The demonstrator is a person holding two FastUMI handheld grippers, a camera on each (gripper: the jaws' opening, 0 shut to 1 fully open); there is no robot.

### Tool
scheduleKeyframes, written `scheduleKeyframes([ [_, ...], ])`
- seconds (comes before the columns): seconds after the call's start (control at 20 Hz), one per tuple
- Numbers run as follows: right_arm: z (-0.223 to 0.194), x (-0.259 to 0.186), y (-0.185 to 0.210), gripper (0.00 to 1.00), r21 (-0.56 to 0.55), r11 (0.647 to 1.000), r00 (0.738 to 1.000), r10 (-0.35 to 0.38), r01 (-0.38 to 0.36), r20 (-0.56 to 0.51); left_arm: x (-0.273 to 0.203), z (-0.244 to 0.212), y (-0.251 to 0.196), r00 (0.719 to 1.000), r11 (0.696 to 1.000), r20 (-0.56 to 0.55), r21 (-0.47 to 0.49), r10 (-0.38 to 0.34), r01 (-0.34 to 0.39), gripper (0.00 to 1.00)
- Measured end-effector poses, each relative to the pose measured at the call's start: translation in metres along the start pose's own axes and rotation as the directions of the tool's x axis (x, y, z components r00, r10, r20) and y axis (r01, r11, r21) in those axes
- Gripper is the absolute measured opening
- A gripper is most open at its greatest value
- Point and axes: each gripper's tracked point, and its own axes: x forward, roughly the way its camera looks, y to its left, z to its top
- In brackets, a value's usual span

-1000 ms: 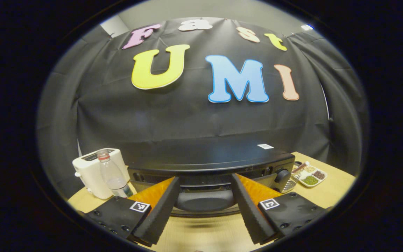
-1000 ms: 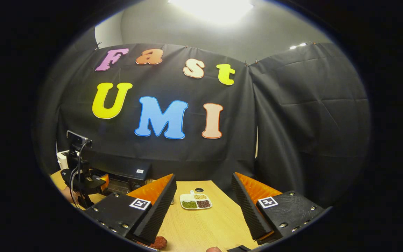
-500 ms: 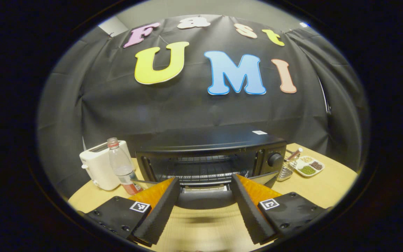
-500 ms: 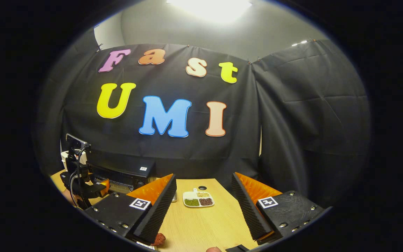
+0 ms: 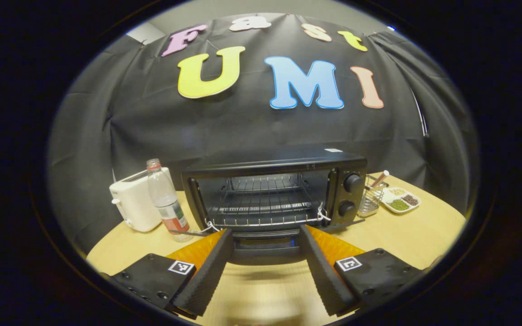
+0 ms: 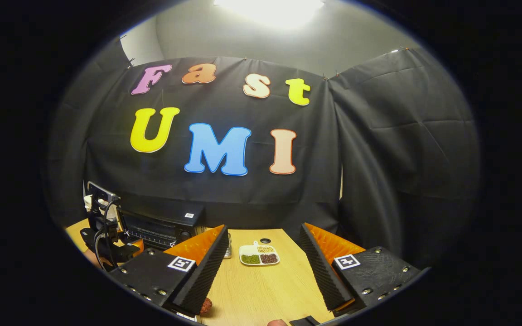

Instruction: Open the electric oven with the left hand, put the food in, and close the electric oven.

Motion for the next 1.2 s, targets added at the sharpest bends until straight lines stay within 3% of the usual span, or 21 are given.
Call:
scheduleKeyframes([
  [0.45,-0.002,-0.006,-0.003,0.96,-0.025,0.999,0.999,0.034,-0.035,-0.012,-0.014,-0.045,-0.001,0.996,0.999,-0.082,-0.018,0.024,-0.026,0.98],
  [0.9,-0.009,-0.010,0.000,0.96,-0.029,0.997,0.997,0.065,-0.066,-0.030,-0.032,-0.082,-0.017,0.989,1.000,-0.148,-0.029,0.003,-0.007,0.98],
  [1.2,-0.011,-0.004,0.016,0.96,-0.001,0.992,0.992,0.125,-0.125,-0.024,-0.060,-0.036,-0.007,0.998,0.998,-0.063,-0.053,0.016,-0.020,1.00],
])
